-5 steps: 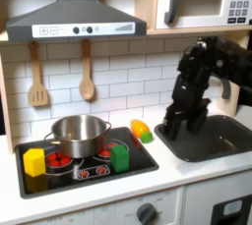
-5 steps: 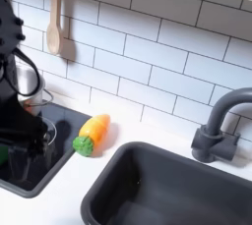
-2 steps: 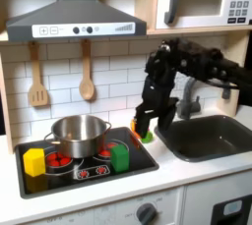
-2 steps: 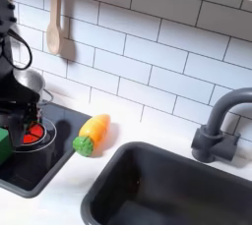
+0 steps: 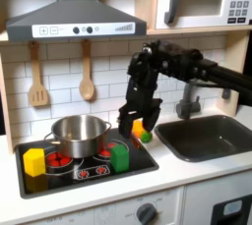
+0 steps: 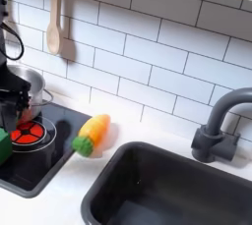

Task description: Reach green block

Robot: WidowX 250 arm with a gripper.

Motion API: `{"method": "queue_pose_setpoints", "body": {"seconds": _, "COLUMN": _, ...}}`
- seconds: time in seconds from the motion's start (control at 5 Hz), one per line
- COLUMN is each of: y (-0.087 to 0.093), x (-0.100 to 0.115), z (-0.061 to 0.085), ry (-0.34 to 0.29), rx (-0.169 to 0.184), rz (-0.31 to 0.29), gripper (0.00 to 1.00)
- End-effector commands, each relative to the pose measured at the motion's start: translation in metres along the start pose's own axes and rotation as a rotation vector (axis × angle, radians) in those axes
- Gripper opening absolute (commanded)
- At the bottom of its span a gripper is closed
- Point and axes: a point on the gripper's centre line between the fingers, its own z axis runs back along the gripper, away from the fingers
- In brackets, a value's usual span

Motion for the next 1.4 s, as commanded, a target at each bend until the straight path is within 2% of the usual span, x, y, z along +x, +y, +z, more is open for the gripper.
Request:
{"method": "queue_pose_setpoints", "body": {"seconds": 0.0, "y": 0.004, "x": 0.008, "z": -0.014, "ry": 0.013, "rx": 0.006, "rz": -0.011, "gripper": 1.0}}
{"method": "queue_pose_setpoints", "body": {"seconds": 0.2, "y": 0.004, "x": 0.012, "z": -0.02, "ry": 0.014, "rx": 0.011, "rz": -0.02, "gripper": 1.0}}
{"method": "queue_pose_setpoints", "body": {"seconds": 0.4, "y": 0.01, "x": 0.016, "z": -0.029, "ry": 0.028, "rx": 0.01, "rz": -0.054, "gripper": 1.0}}
{"method": "queue_pose_setpoints", "body": {"seconds": 0.6, "y": 0.017, "x": 0.022, "z": -0.031, "ry": 0.027, "rx": 0.0, "rz": -0.072, "gripper": 1.0}}
{"method": "queue_pose_setpoints", "body": {"seconds": 0.8, "y": 0.022, "x": 0.024, "z": -0.039, "ry": 0.044, "rx": 0.014, "rz": -0.108, "gripper": 1.0}}
{"method": "queue_pose_setpoints", "body": {"seconds": 1.0, "y": 0.015, "x": 0.023, "z": -0.047, "ry": 0.069, "rx": -0.029, "rz": -0.178, "gripper": 1.0}}
{"method": "queue_pose_setpoints", "body": {"seconds": 1.2, "y": 0.001, "x": 0.023, "z": -0.047, "ry": 0.06, "rx": -0.052, "rz": -0.228, "gripper": 1.0}}
